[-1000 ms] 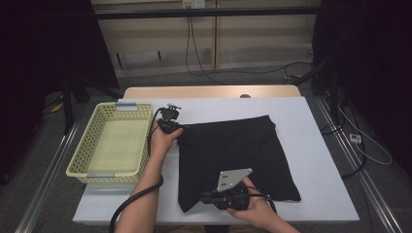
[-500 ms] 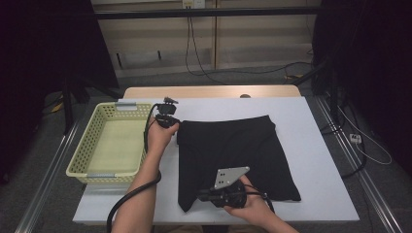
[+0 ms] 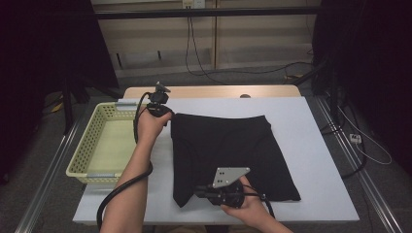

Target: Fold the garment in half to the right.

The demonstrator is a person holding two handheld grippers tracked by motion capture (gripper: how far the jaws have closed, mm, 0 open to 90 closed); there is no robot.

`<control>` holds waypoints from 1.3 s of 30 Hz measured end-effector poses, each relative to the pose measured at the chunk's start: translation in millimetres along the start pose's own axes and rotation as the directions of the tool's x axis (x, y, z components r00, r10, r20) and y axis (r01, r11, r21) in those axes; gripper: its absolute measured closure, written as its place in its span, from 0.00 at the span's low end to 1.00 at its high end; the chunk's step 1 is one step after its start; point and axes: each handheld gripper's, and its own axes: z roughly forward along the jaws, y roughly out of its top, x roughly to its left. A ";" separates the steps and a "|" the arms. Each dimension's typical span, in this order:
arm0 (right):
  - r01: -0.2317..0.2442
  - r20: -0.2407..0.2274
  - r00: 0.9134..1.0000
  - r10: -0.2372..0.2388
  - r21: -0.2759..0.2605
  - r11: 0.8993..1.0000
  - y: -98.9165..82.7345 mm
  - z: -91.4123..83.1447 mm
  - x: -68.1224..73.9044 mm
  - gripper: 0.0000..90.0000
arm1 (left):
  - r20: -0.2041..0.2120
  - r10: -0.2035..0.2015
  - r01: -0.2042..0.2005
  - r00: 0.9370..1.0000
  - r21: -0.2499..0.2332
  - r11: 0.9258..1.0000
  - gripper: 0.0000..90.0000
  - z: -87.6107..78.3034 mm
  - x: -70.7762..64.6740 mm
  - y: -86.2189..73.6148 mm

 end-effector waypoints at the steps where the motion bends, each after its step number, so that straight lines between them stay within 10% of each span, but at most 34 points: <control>1: -0.002 0.002 1.000 0.002 -0.007 1.000 0.8 -0.1 0.3 0.95 | 0.003 -0.006 0.006 1.000 0.003 1.000 0.96 -2.6 -0.6 1.9; 39: 0.022 -0.001 1.000 -0.022 -0.080 0.997 25.4 19.3 7.0 0.95 | -0.066 0.010 -0.006 0.998 0.056 0.998 0.96 -41.5 5.7 34.5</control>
